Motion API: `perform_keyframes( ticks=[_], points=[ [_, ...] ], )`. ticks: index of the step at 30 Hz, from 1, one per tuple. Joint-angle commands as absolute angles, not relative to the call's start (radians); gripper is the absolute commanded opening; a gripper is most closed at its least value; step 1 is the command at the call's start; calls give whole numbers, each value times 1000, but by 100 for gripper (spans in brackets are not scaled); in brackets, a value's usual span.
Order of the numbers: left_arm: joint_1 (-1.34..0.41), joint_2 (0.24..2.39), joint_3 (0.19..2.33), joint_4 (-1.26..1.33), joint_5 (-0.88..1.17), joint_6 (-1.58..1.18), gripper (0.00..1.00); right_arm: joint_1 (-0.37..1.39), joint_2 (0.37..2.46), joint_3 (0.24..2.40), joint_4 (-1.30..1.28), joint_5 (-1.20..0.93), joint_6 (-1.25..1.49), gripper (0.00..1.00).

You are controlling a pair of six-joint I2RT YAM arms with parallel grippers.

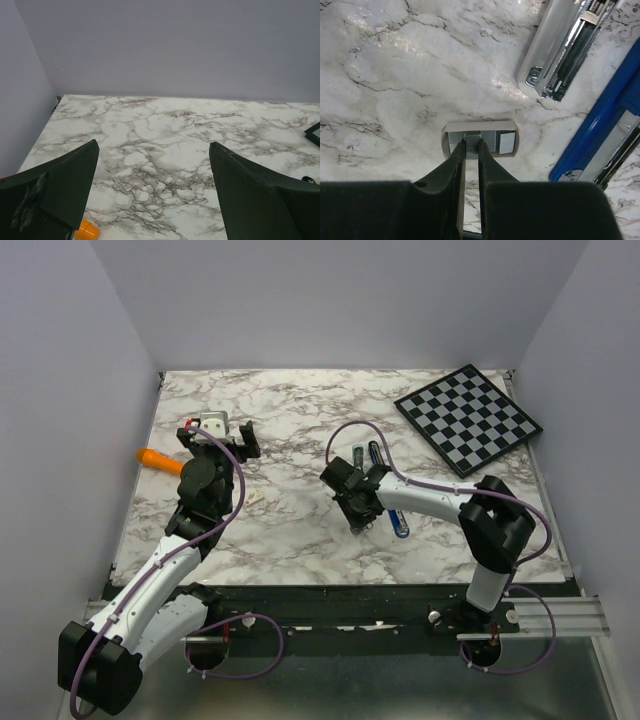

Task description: Load the staples into the stapler

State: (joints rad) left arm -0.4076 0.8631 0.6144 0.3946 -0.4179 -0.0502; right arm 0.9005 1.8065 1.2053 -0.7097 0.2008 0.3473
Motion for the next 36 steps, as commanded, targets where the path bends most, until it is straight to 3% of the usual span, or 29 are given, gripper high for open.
perform_keyframes(
  ticks=[1, 36],
  points=[
    [-403, 861, 609, 400, -394, -60, 99, 907, 1732, 1226, -745, 193, 351, 16],
    [-405, 864, 607, 397, -380, -72, 99, 647, 1557, 1046, -676, 362, 333, 15]
  ],
)
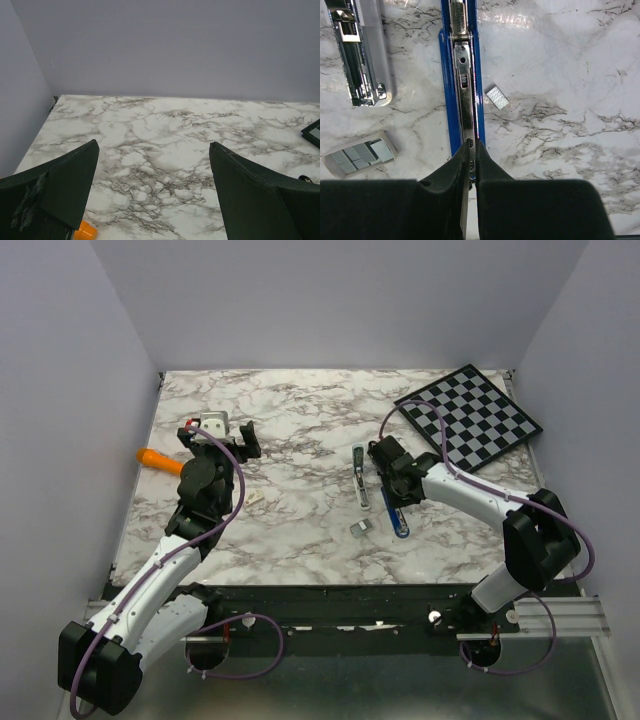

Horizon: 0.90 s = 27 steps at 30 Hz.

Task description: Load the staples into the stapler

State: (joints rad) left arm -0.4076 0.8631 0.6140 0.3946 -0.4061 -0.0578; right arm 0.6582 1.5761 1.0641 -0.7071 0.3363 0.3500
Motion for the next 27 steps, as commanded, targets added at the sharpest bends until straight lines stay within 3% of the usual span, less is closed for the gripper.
perform_keyframes(
  ticks=[1, 7, 14, 27],
  points=[
    [-405, 862, 607, 397, -379, -72, 99, 647, 1557, 1045, -676, 362, 333, 15],
    [-405, 864, 609, 397, -380, -72, 99, 592, 1537, 1032, -677, 353, 360, 17],
    [-405, 865, 606, 396, -374, -77, 99, 477, 1552, 1025, -657, 270, 335, 32],
    [-405, 867, 609, 396, -373, -75, 99, 462, 1675, 1052, -621, 196, 268, 43]
  ],
)
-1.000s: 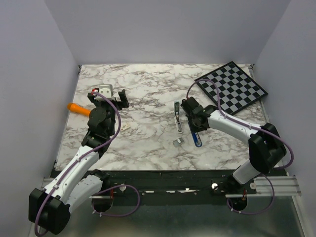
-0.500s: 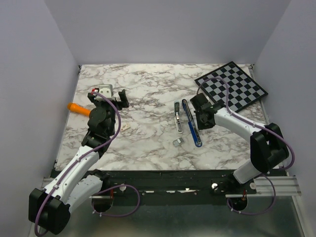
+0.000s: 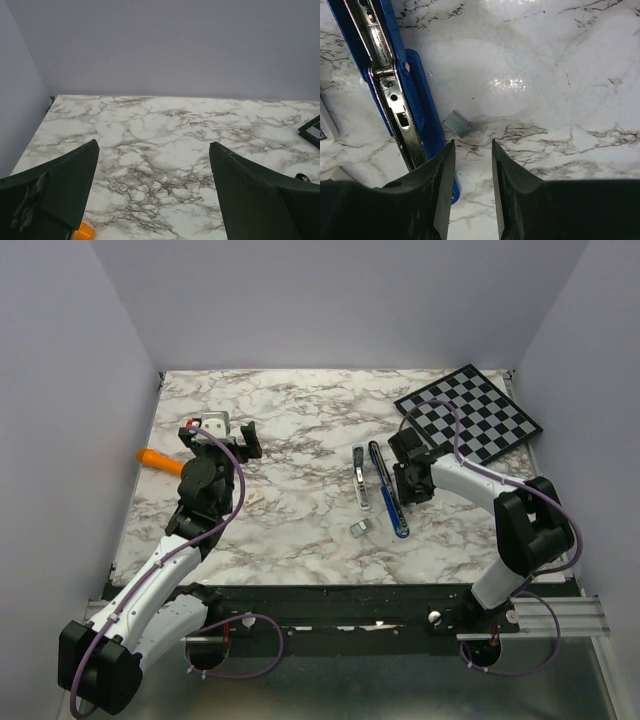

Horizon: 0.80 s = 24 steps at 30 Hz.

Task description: Load the staples into the stapler

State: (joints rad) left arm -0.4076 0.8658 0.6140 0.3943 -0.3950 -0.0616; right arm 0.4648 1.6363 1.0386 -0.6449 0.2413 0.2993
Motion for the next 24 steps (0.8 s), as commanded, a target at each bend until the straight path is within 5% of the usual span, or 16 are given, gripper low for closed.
perform_keyframes(
  ticks=[1, 24],
  points=[
    [-405, 867, 609, 394, -374, -75, 99, 463, 1680, 1055, -621, 193, 265, 43],
    [-405, 881, 611, 394, -371, -71, 99, 460, 1782, 1131, -620, 155, 158, 43]
  ],
)
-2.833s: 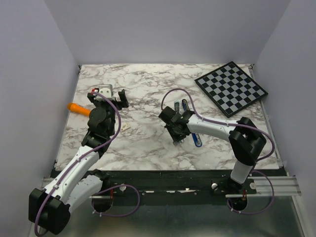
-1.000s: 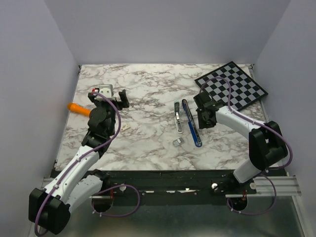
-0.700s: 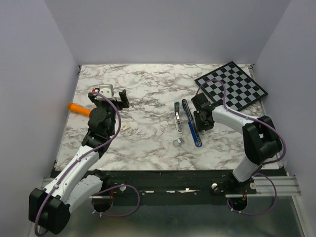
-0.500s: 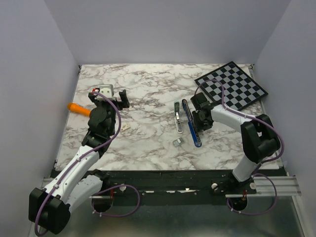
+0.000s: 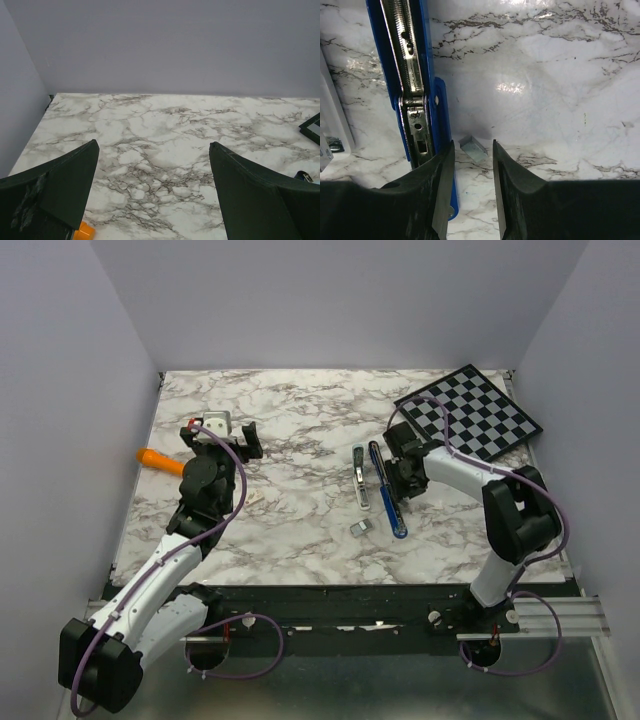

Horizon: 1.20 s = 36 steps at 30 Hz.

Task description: Load the staples into the stapler

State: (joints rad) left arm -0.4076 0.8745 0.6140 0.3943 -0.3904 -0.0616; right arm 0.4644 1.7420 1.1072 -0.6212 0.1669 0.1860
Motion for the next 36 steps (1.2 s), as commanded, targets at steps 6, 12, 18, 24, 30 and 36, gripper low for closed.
perform_keyframes(
  ticks=[6, 12, 18, 24, 30, 36],
  points=[
    [-405, 884, 611, 394, -370, -72, 99, 442, 1802, 1131, -629, 140, 150, 39],
    [-405, 888, 611, 394, -367, -74, 99, 425, 1806, 1120, -644, 127, 169, 33],
    [-405, 891, 611, 393, -364, -75, 99, 379, 1781, 1089, -658, 126, 227, 32],
    [-405, 893, 612, 393, -360, -77, 99, 364, 1767, 1083, -664, 112, 226, 34],
    [-405, 890, 612, 393, -360, -77, 99, 364, 1772, 1085, -672, 84, 192, 35],
    [-405, 890, 611, 393, -359, -80, 99, 364, 1767, 1081, -693, 46, 170, 35]
  ],
)
